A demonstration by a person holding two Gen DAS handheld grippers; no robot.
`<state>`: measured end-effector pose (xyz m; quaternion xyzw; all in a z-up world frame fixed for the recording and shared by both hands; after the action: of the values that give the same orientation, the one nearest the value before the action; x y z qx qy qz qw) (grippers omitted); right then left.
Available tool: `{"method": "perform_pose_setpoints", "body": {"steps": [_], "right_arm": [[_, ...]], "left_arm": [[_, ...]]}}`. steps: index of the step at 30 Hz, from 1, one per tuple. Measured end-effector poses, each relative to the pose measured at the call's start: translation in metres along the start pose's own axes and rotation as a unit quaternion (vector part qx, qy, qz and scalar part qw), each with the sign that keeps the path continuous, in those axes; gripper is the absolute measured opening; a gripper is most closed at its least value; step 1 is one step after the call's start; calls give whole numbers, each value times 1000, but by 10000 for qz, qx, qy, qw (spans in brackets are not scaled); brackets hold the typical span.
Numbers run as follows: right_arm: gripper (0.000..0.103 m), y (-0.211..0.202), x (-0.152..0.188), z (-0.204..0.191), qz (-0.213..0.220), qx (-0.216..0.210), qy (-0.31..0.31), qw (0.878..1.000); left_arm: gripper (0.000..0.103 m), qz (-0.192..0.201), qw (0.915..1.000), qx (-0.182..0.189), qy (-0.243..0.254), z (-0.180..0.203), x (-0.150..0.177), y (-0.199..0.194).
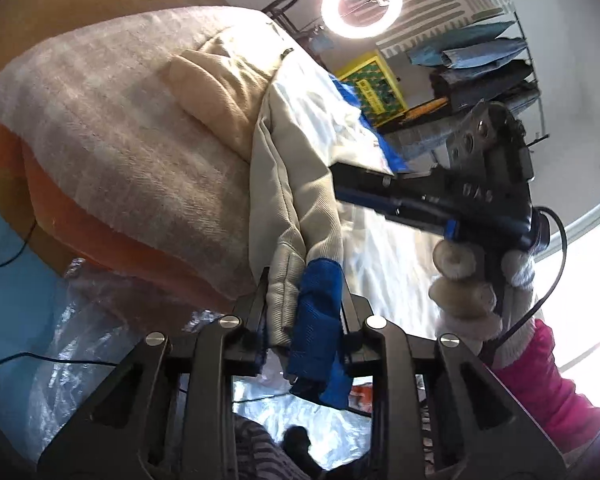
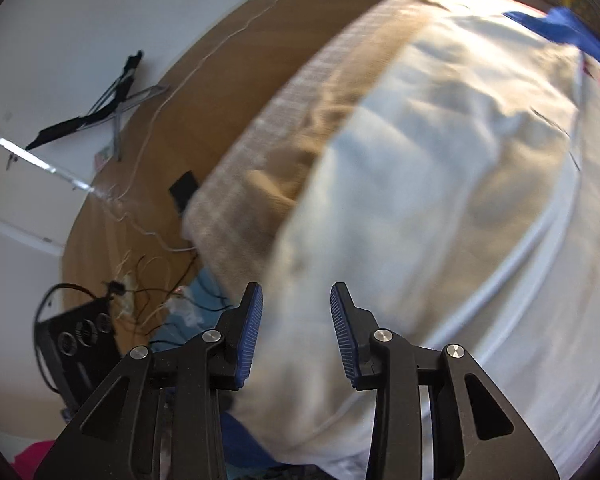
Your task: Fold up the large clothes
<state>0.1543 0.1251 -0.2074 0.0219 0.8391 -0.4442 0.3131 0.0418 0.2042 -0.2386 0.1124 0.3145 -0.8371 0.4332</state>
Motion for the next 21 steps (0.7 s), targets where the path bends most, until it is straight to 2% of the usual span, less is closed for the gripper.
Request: {"method": "perform_pose_setpoints", "body": {"steps": [3,5,8,11,12,14,15,18,21], "right_arm": [[31,12,12,11,-104,100,117,9998],[31,17,16,11,-64,38,129,9999],[31,12,13,8,-71,5,0,10000],[31,-9,-3,17,431,-8,84,9990],[31,-17,-11,28,664,131,185,9975],[31,-21,-19,50,845,553,259,9945],[31,-18,-20,59,780,656,331,9942],[31,-5,-24,70,339,546,392,9972],[32,-12,-47,60,322,649,152,9973]], "left_arm": [[30,52,9998,-163,29,-3,0,7],[15,23,9998,-180,79,-1,0,10],[12,178,9986,-76,495,16,-2,0],[12,263,9967,29,768,35,-4,-9],[12,277,9958,54,874,41,-5,-10],[12,278,9926,48,1177,55,-4,-9],[11,265,9914,64,1277,59,-3,-8],[11,258,9865,63,1616,74,-1,-8],[11,264,9818,81,1878,86,2,-7]]}}
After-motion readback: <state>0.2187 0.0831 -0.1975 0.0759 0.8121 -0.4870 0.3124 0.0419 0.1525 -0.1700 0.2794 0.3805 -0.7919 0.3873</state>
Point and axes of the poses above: each gripper's, at about its wrist camera, not at the fingertips, and y roughly the way its jaws point, z to its right, x to its underside, the point moved 4 cm from there along y, roughly the way its jaws point, and after that the axes turned 14 degrees about z, right-handed, at the moved point
